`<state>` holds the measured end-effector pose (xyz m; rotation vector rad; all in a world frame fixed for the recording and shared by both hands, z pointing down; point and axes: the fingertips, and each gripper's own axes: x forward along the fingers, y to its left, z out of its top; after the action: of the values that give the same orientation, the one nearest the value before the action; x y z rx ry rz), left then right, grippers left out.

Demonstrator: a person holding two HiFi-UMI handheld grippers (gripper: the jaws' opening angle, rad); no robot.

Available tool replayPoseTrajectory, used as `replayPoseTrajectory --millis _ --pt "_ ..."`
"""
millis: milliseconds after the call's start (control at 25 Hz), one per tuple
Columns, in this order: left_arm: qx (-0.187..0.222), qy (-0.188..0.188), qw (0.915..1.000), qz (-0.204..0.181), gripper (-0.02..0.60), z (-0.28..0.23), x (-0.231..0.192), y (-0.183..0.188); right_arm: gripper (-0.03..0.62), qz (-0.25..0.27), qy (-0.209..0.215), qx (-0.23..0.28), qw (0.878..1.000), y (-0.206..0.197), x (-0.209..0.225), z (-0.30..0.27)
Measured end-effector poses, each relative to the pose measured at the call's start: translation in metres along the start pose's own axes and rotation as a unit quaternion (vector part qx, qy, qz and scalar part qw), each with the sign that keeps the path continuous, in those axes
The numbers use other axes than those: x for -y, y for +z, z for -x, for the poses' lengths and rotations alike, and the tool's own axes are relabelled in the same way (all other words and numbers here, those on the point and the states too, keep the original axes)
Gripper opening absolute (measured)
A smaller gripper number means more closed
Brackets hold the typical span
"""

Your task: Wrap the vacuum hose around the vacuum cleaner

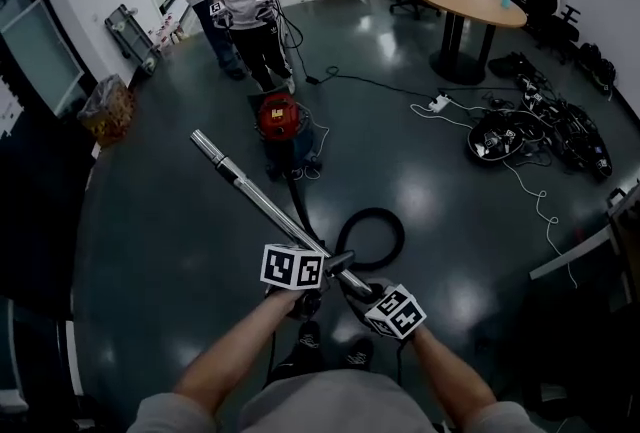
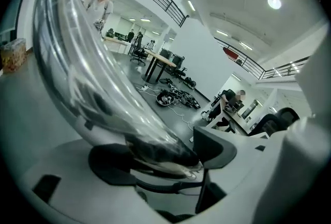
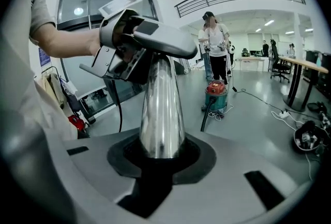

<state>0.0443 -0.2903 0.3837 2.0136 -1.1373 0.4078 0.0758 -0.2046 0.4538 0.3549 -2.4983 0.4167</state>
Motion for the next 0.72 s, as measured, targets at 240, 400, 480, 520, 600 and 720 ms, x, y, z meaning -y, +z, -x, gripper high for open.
replayPoseTrajectory --millis 240,400,480,520,600,720 --pt "-0.007 -0.03 0.9995 0.003 0.342 0.01 -0.013 0.002 0.098 0.023 0.003 -0.014 1.0 0.006 0.007 -0.014" --pt "-0.046 -0.059 0.9967 -0.032 0.342 0.019 -0.031 -0.013 0.098 0.025 -0.007 -0.04 0.999 0.0 0.019 -0.023" --pt "-0.068 -0.057 0.9929 -0.08 0.342 0.023 -0.04 -0.022 0.098 0.02 -0.013 -0.059 0.998 -0.004 0.029 -0.02" --pt "-0.076 -0.052 0.9904 -0.103 0.342 0.022 -0.046 -0.024 0.098 0.02 -0.014 -0.066 0.998 -0.003 0.034 -0.019" --pt "-0.09 -0.042 0.9844 -0.145 0.341 0.02 -0.057 -0.024 0.098 0.023 -0.015 -0.077 0.997 0.004 0.044 -0.025" --pt "-0.118 -0.03 0.9677 -0.221 0.341 0.018 -0.069 -0.027 0.098 0.025 -0.014 -0.1 0.995 0.014 0.054 -0.034"
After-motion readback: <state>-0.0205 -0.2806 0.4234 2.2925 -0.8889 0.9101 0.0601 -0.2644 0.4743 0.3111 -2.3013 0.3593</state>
